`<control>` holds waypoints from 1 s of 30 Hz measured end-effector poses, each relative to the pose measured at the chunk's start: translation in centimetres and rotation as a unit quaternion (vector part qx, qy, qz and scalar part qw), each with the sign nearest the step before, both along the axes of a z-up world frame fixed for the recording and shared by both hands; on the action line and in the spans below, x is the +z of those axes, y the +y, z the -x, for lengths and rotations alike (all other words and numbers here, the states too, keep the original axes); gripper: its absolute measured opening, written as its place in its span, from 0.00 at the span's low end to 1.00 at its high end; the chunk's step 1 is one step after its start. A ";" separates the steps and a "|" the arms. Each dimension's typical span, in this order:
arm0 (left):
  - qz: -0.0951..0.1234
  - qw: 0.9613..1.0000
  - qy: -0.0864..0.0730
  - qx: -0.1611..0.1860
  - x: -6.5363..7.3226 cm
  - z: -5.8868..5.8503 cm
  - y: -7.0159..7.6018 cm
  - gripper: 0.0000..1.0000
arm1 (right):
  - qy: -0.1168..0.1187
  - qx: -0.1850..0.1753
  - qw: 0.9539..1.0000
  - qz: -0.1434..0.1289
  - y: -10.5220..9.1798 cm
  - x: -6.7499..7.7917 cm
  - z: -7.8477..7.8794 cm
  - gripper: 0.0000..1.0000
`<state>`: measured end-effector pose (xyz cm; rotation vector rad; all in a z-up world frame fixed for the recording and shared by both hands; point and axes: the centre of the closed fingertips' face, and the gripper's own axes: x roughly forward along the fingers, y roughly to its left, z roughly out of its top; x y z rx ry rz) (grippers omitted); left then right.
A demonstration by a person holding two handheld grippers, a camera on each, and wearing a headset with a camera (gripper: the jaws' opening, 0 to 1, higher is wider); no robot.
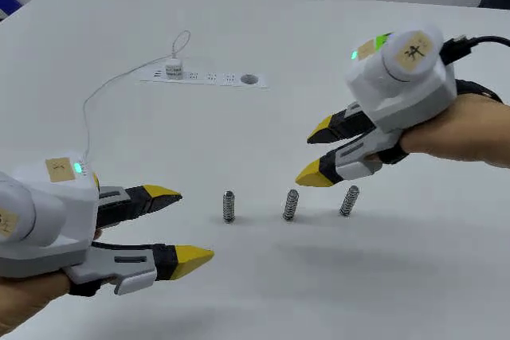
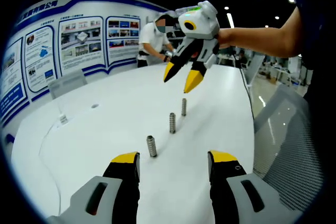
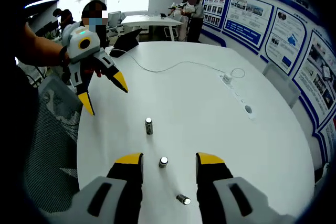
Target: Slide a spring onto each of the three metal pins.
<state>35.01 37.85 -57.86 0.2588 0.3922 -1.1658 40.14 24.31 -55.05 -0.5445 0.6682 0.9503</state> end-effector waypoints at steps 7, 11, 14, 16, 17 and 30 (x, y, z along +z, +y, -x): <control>0.002 1.000 0.001 0.005 -0.1 -0.2 0.0 0.55 | -0.013 -0.024 0.999 -0.032 -2.6 0.5 0.4 0.46; 0.003 1.000 0.002 0.008 -0.1 -0.3 0.1 0.56 | -0.019 -0.035 0.998 -0.046 -4.2 0.0 1.1 0.48; 0.004 1.000 0.001 0.011 -0.1 -0.4 0.2 0.57 | -0.020 -0.041 0.997 -0.056 -5.2 -0.9 2.0 0.50; 0.005 1.000 0.002 0.012 -0.1 -0.4 0.3 0.57 | -0.021 -0.045 0.997 -0.063 -5.8 -1.4 2.7 0.52; 0.005 1.000 0.002 0.013 -0.1 -0.4 0.4 0.58 | -0.021 -0.048 0.996 -0.066 -6.1 -1.7 2.9 0.53; 0.009 1.000 0.015 0.017 -1.1 0.2 0.7 0.64 | -0.028 -0.094 0.990 -0.106 -8.5 -3.8 5.7 0.63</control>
